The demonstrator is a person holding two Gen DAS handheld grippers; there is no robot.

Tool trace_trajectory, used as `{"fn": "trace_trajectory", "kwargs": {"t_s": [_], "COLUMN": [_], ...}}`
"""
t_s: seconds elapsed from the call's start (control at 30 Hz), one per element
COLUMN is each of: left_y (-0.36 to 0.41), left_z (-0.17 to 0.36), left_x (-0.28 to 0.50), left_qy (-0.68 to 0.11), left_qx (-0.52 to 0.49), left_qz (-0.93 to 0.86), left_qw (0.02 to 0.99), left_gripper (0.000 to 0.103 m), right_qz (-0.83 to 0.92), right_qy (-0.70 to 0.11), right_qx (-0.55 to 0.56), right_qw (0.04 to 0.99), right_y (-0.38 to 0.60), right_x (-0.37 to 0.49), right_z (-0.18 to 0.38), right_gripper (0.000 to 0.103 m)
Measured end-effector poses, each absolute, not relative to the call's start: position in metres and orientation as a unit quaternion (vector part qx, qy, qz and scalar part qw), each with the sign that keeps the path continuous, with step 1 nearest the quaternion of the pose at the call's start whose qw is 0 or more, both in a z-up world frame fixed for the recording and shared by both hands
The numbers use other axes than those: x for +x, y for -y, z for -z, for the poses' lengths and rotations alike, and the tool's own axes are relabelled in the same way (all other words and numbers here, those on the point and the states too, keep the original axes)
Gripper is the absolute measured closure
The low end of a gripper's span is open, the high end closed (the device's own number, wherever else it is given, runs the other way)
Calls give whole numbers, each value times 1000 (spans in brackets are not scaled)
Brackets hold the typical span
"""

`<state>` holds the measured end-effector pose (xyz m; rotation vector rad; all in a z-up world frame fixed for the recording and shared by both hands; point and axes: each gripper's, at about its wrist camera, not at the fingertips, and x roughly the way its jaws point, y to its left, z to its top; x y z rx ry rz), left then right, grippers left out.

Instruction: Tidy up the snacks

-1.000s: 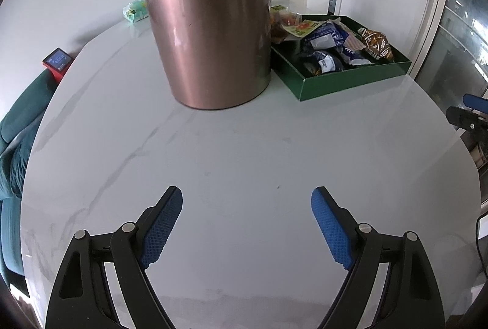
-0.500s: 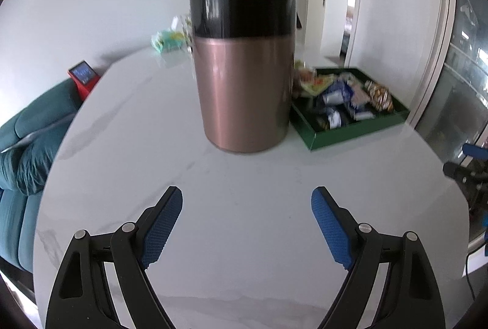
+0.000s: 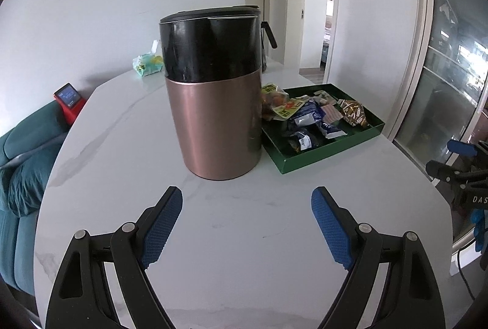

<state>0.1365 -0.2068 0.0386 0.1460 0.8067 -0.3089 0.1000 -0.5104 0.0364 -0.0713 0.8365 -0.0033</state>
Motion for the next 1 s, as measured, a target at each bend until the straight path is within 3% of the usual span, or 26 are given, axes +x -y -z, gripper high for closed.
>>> {"fn": "trace_trajectory", "kwargs": {"t_s": [1.0], "left_y": [202], "left_z": [-33], "left_x": [142], "left_qy": [-404], "left_qx": [75], "left_qz": [145], "left_qw": [900], "left_gripper": [20], "right_qz": [-4], "right_qy": [-401], "right_qx": [-36], "right_qw": [915], "right_y": [513], "right_x": [104], "right_z": [-41], "right_gripper": [0]}}
